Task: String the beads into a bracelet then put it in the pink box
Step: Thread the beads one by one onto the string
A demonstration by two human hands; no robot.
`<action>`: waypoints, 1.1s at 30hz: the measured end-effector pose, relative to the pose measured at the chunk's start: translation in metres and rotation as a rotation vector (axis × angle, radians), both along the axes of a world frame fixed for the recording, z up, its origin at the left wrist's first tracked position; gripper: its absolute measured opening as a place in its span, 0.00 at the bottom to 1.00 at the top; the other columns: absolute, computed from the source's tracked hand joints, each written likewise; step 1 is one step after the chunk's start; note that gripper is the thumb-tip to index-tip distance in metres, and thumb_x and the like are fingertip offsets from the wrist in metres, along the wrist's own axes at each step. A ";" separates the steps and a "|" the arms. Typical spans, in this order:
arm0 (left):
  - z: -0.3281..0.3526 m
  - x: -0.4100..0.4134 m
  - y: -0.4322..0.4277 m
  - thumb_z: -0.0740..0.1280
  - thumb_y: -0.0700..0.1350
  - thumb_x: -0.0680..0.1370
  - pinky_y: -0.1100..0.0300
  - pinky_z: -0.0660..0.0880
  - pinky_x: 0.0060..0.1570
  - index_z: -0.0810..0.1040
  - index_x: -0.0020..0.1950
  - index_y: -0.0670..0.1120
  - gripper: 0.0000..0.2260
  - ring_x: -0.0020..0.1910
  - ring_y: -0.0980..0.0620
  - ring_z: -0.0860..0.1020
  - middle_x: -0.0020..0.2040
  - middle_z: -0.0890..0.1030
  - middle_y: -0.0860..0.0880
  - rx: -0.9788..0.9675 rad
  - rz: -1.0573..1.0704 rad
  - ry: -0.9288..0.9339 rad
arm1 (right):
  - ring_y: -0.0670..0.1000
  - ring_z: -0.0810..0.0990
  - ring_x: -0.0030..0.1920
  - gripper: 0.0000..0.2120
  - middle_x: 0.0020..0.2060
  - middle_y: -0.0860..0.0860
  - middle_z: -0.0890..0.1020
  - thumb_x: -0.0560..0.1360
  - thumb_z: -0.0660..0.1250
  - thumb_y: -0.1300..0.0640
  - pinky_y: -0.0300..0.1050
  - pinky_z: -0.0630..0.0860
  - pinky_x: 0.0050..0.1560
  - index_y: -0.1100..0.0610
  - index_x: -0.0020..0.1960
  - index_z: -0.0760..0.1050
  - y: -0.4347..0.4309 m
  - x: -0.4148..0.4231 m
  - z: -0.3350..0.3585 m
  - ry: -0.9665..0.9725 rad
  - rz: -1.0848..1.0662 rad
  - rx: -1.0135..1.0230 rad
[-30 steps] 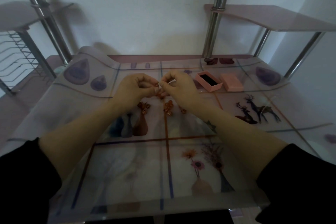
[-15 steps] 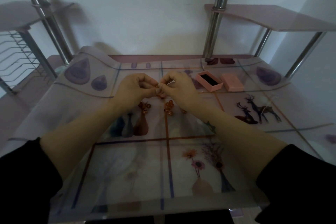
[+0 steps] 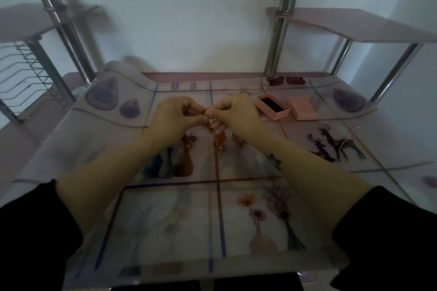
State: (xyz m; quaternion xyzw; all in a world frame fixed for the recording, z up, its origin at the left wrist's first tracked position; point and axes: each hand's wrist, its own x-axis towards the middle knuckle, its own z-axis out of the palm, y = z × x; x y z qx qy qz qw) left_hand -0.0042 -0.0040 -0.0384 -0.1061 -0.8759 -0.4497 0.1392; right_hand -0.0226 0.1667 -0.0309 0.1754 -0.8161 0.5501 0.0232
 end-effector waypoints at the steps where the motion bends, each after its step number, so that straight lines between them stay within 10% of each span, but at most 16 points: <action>1: 0.000 0.000 0.000 0.76 0.43 0.70 0.69 0.78 0.41 0.81 0.44 0.49 0.06 0.37 0.62 0.82 0.40 0.84 0.54 0.002 0.000 0.010 | 0.48 0.83 0.30 0.05 0.30 0.49 0.83 0.74 0.71 0.63 0.41 0.82 0.33 0.64 0.47 0.83 0.000 0.000 0.001 -0.033 -0.002 -0.019; 15: 0.006 0.002 0.001 0.74 0.42 0.73 0.79 0.71 0.38 0.84 0.52 0.45 0.08 0.35 0.73 0.77 0.38 0.80 0.58 -0.115 0.012 0.104 | 0.51 0.84 0.36 0.10 0.41 0.63 0.85 0.75 0.71 0.61 0.39 0.81 0.36 0.68 0.50 0.81 -0.001 -0.004 0.012 -0.433 0.029 -0.227; 33: 0.012 0.005 0.004 0.75 0.41 0.71 0.78 0.71 0.36 0.80 0.46 0.54 0.09 0.35 0.67 0.81 0.34 0.82 0.59 -0.094 -0.052 0.035 | 0.46 0.80 0.27 0.08 0.30 0.55 0.83 0.76 0.69 0.62 0.35 0.76 0.28 0.68 0.46 0.80 0.002 -0.004 0.019 -0.490 0.068 -0.128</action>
